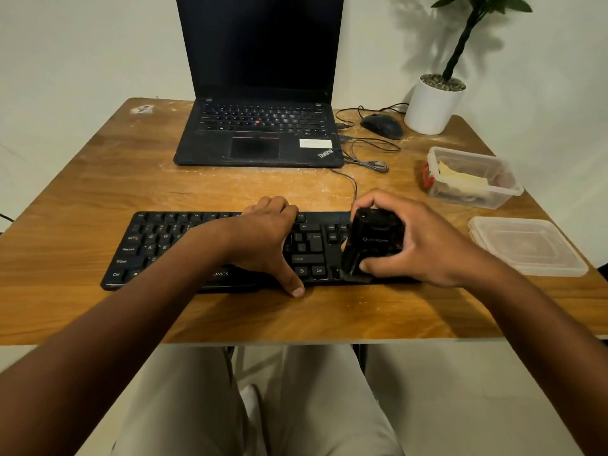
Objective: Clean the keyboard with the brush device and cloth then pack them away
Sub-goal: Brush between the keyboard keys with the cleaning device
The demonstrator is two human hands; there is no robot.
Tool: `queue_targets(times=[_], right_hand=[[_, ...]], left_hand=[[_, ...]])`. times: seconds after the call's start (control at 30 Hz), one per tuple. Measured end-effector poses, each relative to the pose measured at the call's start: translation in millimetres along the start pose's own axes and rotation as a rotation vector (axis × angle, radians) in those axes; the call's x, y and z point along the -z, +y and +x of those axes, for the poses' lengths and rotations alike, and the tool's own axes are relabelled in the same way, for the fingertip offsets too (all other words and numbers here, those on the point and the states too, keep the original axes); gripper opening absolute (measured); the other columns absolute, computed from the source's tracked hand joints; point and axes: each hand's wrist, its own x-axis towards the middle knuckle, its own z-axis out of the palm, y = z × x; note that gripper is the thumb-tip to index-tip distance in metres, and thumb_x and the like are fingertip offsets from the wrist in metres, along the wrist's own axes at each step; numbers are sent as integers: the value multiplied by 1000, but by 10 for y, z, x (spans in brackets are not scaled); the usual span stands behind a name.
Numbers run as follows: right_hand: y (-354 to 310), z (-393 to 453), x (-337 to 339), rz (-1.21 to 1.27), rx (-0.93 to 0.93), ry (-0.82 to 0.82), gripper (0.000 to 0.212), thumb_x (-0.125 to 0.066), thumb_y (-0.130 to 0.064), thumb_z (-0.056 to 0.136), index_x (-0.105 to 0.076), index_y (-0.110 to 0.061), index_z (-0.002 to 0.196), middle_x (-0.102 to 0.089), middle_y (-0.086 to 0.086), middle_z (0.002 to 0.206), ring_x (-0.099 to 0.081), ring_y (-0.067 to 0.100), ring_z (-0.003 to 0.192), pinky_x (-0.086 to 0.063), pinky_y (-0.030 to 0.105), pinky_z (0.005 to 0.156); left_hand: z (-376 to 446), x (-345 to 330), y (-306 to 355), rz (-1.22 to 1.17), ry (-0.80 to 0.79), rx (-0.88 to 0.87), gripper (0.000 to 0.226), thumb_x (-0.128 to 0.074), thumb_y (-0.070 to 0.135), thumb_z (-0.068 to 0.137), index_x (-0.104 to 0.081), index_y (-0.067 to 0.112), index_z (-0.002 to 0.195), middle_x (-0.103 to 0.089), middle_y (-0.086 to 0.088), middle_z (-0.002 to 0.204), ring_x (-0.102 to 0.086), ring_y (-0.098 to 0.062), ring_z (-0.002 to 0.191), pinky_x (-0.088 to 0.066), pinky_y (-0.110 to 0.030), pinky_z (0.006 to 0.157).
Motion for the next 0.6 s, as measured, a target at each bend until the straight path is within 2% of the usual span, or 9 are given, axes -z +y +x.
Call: queue_targets(times=[0.1,0.2,0.3,0.4,0.53,0.6], right_hand=[[71,75,-15,-12,-15,91,59,-88,-5,73,-58,-34,114,-68,-7,109,-69,15,103,-63,48,82],[195,276,55,-44,-47,233,63,-88,-8,74,-55,-35,120,-64,-10,111,-67,13,103,-63,49,83],[239,380,182,-55,-42,347,65,-88,-9,75,-54,-32,124,-62,-13,111,-65,6,101,-63,35,82],[282,366,382,-84,-14,520,63,-89,-10,74,-55,-26,125,-62,-16,107,-62,-1,98,-54,19,82],[390,309,558,-105,-17,599,61,-88,-8,74,-56,-22,123,-62,-15,105,-62,5,97,-52,20,83],[407,336,548,-98,-15,577,60,-88,-7,73,-56,-23,122,-62,-15,104,-62,-2,95,-53,18,81]], left_hand=[[-8,1,3,-5,-5,-2,140,-86,75,56,-16,16,161,-24,-1,155,-23,-23,142,-30,-44,122],[-18,11,11,-11,-12,6,142,-86,75,56,-13,17,162,-22,0,156,-22,-23,143,-29,-44,123],[-26,15,13,-12,-12,13,144,-86,76,56,-9,18,163,-20,1,158,-20,-23,146,-28,-45,124],[-40,18,12,-31,-15,14,145,-86,75,58,-4,19,164,-14,3,163,-15,-24,150,-24,-45,126],[-34,75,113,-39,-23,-20,149,-87,71,61,7,20,165,1,4,170,-1,-25,157,-13,-43,128],[22,127,257,-32,-5,-44,147,-84,73,64,8,21,166,4,5,171,1,-24,158,-10,-43,128]])
